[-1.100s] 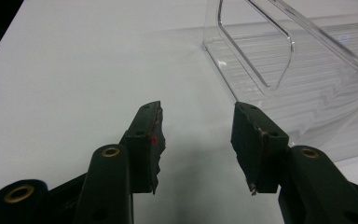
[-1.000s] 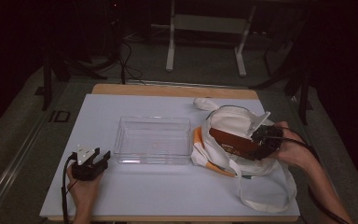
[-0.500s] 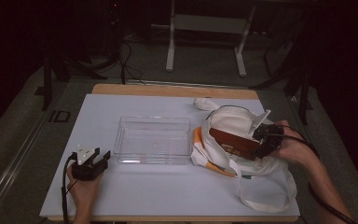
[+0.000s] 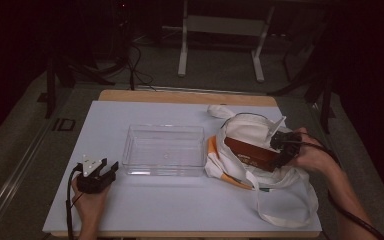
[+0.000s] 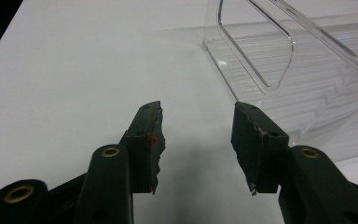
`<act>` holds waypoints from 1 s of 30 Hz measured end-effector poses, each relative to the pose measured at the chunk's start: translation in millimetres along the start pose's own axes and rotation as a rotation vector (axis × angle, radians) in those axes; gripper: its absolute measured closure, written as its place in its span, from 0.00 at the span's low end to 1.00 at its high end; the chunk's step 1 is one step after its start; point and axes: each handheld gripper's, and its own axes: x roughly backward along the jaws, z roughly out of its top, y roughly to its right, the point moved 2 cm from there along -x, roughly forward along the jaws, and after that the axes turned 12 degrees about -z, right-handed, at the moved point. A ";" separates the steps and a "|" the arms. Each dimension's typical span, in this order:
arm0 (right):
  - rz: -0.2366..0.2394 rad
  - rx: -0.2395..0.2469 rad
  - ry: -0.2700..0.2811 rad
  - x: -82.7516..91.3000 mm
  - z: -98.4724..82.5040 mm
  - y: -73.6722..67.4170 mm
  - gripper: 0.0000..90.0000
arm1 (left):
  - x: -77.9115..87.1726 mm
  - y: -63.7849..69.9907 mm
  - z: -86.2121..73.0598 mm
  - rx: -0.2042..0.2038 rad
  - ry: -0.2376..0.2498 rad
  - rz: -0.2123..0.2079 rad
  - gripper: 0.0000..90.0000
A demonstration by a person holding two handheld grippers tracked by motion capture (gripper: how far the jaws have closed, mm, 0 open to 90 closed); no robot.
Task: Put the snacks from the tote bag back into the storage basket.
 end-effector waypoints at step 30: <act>0.118 0.024 -0.154 -36.2 7.3 8.7 0.37 | 0.2 -0.1 0.0 0.002 0.003 0.000 0.59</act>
